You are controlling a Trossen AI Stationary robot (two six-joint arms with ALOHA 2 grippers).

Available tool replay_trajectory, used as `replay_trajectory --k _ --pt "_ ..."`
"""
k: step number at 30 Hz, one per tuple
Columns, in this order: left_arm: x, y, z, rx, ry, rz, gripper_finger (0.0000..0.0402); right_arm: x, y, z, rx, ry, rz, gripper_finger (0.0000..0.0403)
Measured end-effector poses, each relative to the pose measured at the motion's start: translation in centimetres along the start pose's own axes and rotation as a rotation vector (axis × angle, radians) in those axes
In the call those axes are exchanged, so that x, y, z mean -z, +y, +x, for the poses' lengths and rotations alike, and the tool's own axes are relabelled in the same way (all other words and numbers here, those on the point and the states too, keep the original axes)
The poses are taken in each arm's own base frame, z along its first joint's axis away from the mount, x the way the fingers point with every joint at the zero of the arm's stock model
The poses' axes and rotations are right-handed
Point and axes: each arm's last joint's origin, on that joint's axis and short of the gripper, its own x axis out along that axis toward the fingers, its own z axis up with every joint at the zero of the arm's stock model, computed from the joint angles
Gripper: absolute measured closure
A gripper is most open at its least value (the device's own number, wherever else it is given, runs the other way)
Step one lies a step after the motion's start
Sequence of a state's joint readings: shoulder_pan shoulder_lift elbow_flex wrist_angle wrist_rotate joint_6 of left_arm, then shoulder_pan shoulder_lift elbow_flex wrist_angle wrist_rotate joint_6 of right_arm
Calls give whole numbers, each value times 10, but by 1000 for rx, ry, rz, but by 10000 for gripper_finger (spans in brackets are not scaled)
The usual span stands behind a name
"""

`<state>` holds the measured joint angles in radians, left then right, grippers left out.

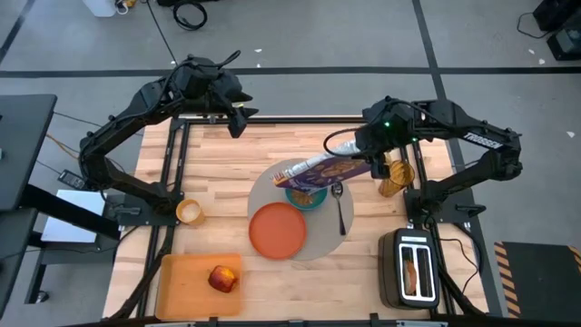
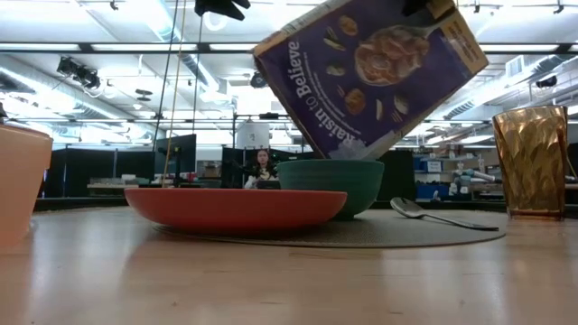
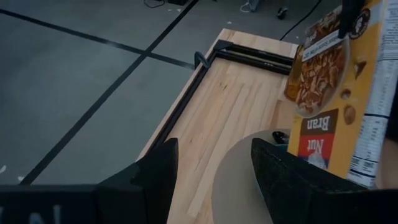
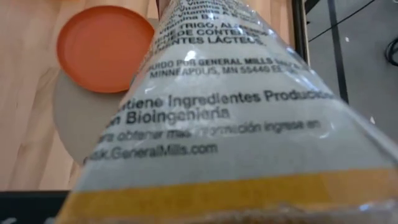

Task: Arrange a breakfast setting
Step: Pour the cereal from the cereal box into the blue bowl

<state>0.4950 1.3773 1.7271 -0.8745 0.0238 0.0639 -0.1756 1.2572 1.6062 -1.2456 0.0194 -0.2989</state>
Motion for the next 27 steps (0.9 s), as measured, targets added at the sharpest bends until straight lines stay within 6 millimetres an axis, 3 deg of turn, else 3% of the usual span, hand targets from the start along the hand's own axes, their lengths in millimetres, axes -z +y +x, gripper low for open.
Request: replay_trajectory --k 12,27 --pt "0 -1 0 4 1 -5 191 1 4 -1 0 8 -1 240" --pt "0 -3 0 10 -1 -4 191 -1 9 -17 -14 -22 26 240"
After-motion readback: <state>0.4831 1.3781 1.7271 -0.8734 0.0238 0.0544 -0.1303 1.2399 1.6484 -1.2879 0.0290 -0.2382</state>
